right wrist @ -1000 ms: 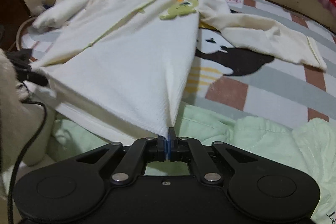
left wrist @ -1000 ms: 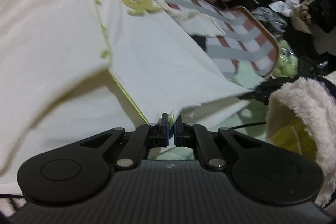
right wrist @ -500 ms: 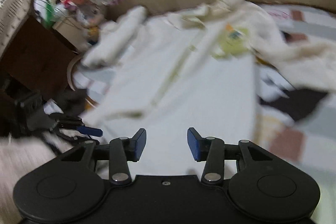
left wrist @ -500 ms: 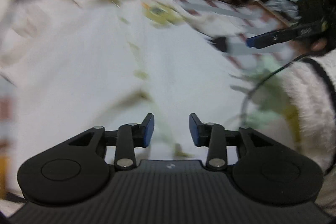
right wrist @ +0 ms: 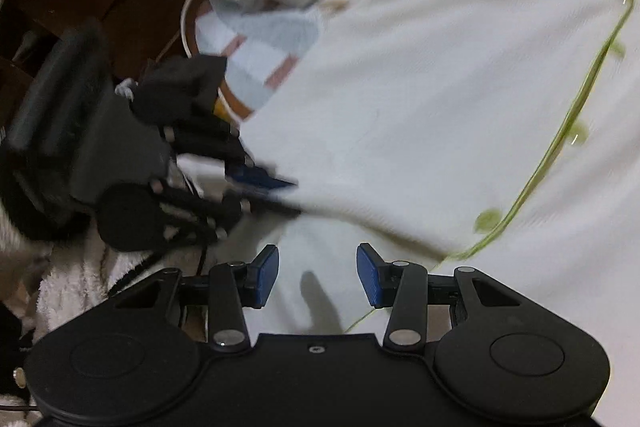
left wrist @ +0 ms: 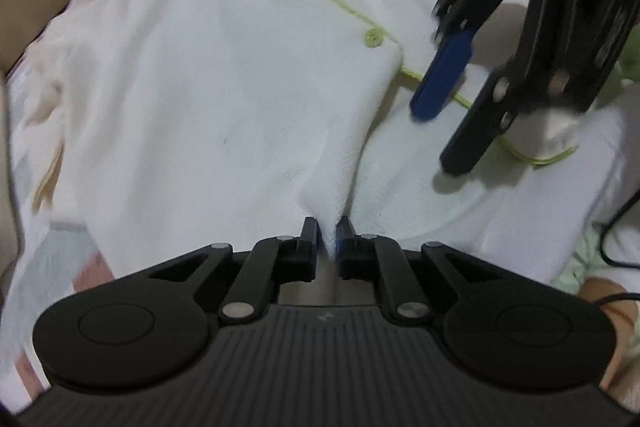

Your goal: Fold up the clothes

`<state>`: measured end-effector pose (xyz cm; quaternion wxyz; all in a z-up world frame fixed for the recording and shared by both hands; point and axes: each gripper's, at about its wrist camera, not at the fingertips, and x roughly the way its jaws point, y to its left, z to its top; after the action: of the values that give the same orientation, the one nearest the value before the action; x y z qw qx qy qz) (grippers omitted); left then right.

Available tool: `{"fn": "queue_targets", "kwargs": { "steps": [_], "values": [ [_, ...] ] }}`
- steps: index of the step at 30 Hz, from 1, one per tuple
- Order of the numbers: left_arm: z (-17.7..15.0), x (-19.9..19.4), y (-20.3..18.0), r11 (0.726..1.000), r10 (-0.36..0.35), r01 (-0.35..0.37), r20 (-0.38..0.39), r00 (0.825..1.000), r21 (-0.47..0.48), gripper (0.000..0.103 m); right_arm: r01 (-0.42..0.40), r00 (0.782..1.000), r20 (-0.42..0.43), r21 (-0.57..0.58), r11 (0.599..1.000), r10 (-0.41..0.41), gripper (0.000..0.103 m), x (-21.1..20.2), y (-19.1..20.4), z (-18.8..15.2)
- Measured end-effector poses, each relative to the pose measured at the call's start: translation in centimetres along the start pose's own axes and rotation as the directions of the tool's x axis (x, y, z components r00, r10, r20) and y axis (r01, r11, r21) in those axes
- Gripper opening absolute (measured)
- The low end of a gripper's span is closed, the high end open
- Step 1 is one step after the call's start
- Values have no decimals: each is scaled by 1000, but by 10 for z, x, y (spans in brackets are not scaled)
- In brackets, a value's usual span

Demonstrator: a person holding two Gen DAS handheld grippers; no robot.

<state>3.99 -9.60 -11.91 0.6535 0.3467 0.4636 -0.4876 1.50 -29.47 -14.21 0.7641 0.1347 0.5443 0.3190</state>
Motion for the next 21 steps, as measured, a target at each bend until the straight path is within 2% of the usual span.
{"fn": "queue_targets", "kwargs": {
  "steps": [2,4,6,8,10,13,14,16,18,20,21],
  "values": [
    [5,0,21,997,-63,64,22,998,-46,8,4,1000,-16,20,1000,-4,49,7,-2,-4],
    [7,6,49,973,-144,154,73,987,-171,8,27,999,15,50,998,-28,49,8,-7,-5],
    [0,14,81,904,-212,260,172,962,-339,8,46,998,50,83,996,-50,49,9,-12,-4],
    [-9,21,108,812,-251,351,263,932,-467,7,50,996,72,106,993,-58,49,12,-16,1],
    [-22,24,121,748,-263,395,309,914,-533,7,55,993,94,126,991,-67,49,15,-18,5],
    [-42,30,139,638,-271,459,378,885,-618,7,52,991,115,177,983,-73,49,19,-25,7],
    [-46,31,142,626,-261,458,385,885,-631,7,58,990,118,182,982,-80,49,22,-25,9],
    [-46,30,139,645,-242,443,384,891,-623,7,77,987,124,180,981,-101,49,29,-22,12],
    [-43,28,137,685,-212,409,371,904,-604,7,67,989,120,192,979,-91,49,36,-21,17],
    [-40,25,132,723,-170,359,351,921,-590,7,3,993,114,243,970,-32,50,41,-24,20],
    [-40,25,131,730,-164,353,351,922,-585,7,-48,994,112,288,956,16,50,43,-26,21]
  ]
}}
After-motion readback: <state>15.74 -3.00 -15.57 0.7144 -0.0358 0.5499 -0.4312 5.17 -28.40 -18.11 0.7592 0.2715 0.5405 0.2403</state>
